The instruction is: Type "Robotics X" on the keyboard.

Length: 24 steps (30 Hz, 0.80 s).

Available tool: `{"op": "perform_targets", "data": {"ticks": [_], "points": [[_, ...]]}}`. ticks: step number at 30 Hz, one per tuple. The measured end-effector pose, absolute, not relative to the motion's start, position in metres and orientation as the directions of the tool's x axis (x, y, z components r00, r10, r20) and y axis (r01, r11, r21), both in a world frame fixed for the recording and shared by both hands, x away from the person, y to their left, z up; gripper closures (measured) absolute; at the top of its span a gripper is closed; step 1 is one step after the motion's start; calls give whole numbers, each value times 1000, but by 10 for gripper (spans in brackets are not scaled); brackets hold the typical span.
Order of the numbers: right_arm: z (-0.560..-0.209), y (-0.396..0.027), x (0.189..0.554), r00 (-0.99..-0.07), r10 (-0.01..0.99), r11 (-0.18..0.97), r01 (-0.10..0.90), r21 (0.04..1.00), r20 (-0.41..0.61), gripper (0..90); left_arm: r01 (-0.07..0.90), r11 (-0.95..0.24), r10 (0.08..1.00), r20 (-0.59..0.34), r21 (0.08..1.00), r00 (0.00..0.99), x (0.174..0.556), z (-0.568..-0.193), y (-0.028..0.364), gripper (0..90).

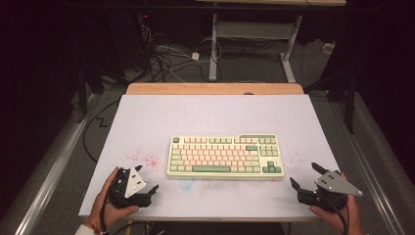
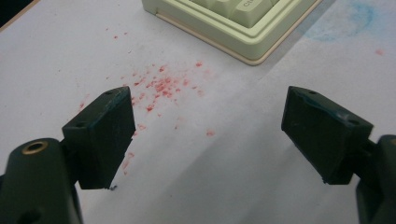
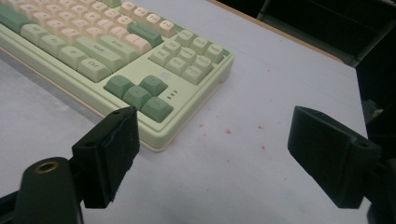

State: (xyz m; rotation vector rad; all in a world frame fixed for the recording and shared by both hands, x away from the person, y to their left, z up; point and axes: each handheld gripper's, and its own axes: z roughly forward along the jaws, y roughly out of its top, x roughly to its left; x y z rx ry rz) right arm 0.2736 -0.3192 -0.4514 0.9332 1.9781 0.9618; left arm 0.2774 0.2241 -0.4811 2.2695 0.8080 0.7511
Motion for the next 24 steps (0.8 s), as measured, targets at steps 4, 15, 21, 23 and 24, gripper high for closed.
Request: {"op": "perform_targets", "data": {"ticks": [4,15,21,23,24], "points": [[-451,-319,274,-467,834,457,284,843,-295,169,348,-629,694,301,695,654,277,-481,224,161],[-451,-319,273,-466,832,461,279,842,-301,169,350,-633,693,304,691,654,278,-481,223,161],[-451,-318,273,-467,830,465,276,841,-306,170,351,-632,693,302,691,655,279,-482,223,161],[-452,-318,274,-467,829,467,275,840,-308,169,353,-634,692,302,689,655,280,-482,223,161],[-452,-318,274,-467,829,467,276,840,-307,169,353,-634,692,302,688,656,280,-482,222,161]]}}
